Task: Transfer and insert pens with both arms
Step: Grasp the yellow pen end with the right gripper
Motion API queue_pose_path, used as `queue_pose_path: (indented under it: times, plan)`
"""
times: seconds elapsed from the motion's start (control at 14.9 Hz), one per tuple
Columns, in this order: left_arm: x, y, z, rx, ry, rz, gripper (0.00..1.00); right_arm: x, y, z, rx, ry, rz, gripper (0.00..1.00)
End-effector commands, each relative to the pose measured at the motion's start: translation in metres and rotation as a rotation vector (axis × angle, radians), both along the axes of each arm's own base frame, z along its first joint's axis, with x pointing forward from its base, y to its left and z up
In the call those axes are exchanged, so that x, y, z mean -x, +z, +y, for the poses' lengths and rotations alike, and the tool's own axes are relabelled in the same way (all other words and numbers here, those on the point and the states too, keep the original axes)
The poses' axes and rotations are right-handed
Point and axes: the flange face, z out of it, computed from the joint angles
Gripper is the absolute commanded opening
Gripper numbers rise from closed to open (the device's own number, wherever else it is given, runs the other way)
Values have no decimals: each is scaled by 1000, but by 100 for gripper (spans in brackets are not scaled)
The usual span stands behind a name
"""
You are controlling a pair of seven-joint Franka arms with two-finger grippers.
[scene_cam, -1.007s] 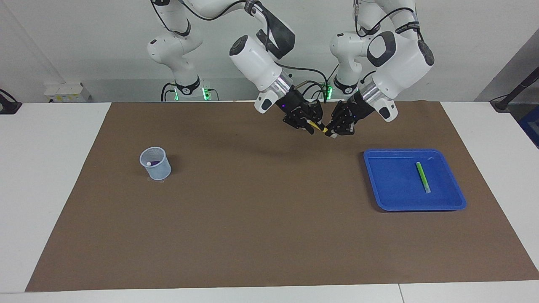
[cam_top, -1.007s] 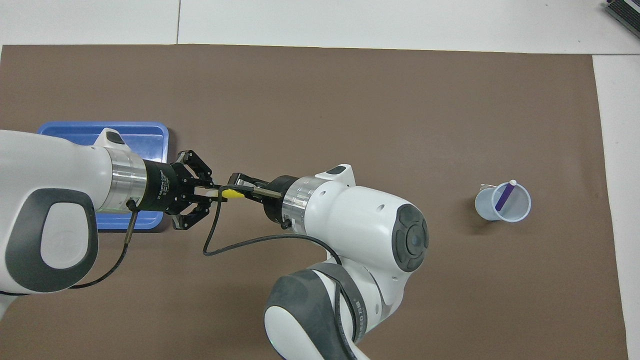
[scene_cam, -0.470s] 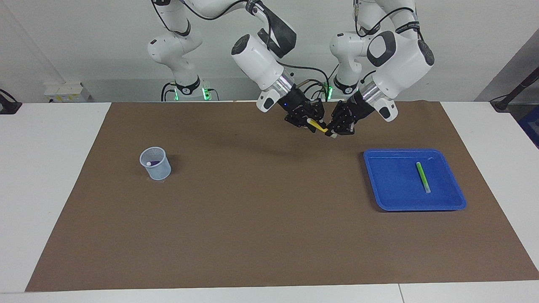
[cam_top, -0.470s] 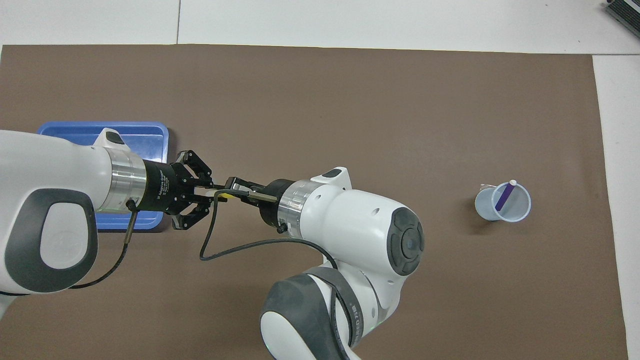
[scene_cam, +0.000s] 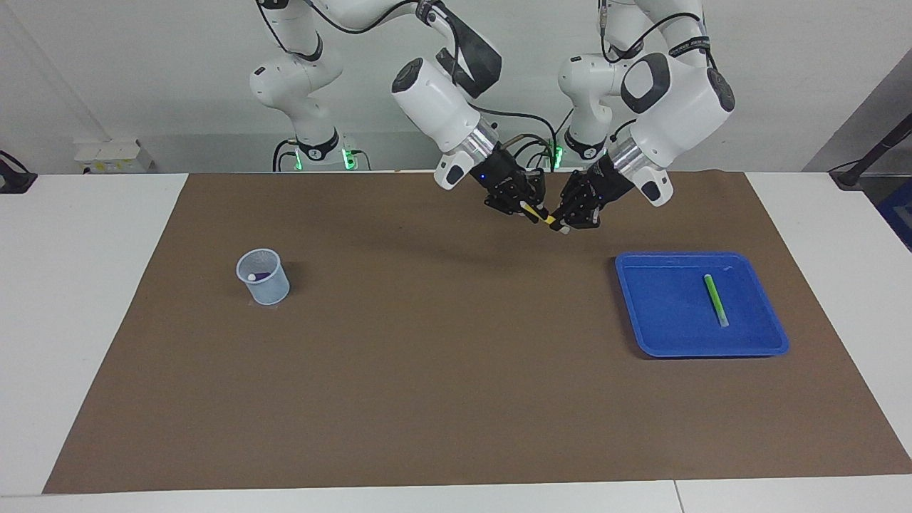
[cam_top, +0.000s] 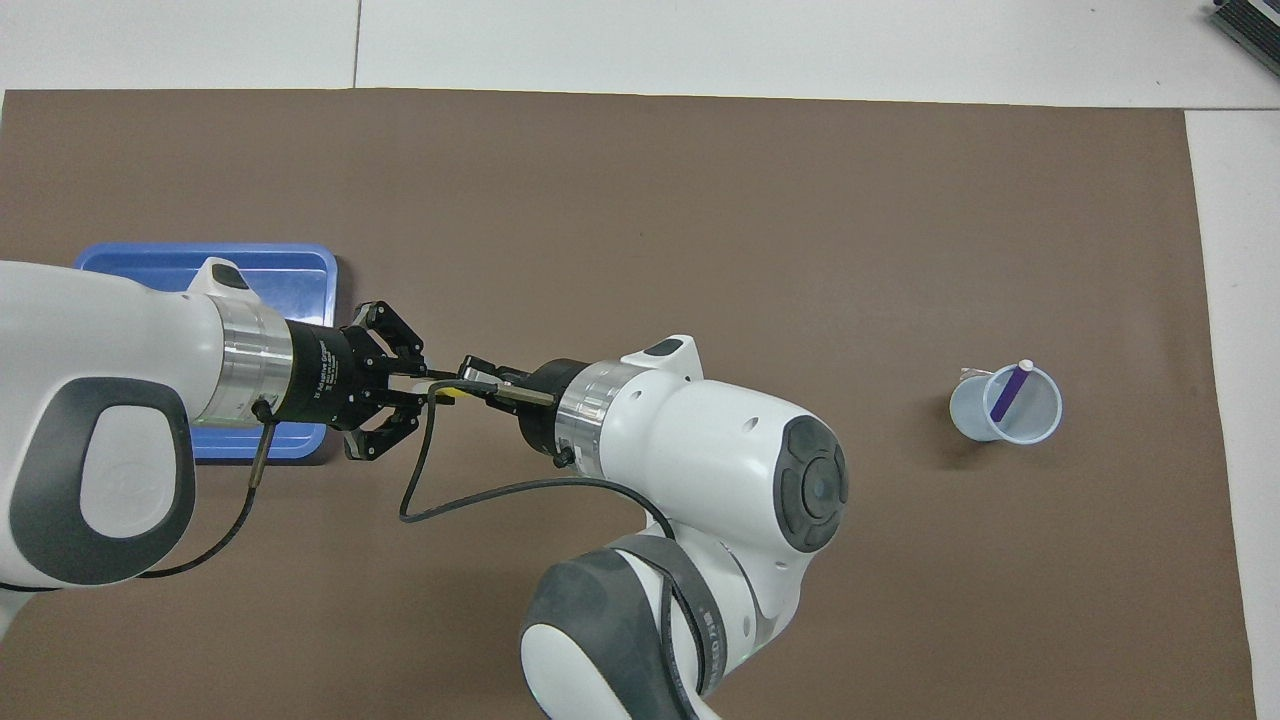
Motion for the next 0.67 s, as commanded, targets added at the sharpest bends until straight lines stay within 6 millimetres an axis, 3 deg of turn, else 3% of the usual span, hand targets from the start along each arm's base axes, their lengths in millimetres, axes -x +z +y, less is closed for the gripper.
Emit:
queue_pose_path:
  times: [0.0,0.34,0.4,0.47,0.6]
  plan:
    - [10,4,2,7,16,2,0,4,1,-5,-9,-6,18,0]
    - [10,5,4,7,16,6,0,3,-1,-7,-4,-4,27,0]
    - [11,6,4,7,12,4,7,3,-1,-7,-3,-2,30,0]
    - [11,6,3,8,9,4,24,3,-1,-7,-3,-2,30,0]
    - [11,5,3,8,7,5,47,2,-2,-8,0,3,28,0]
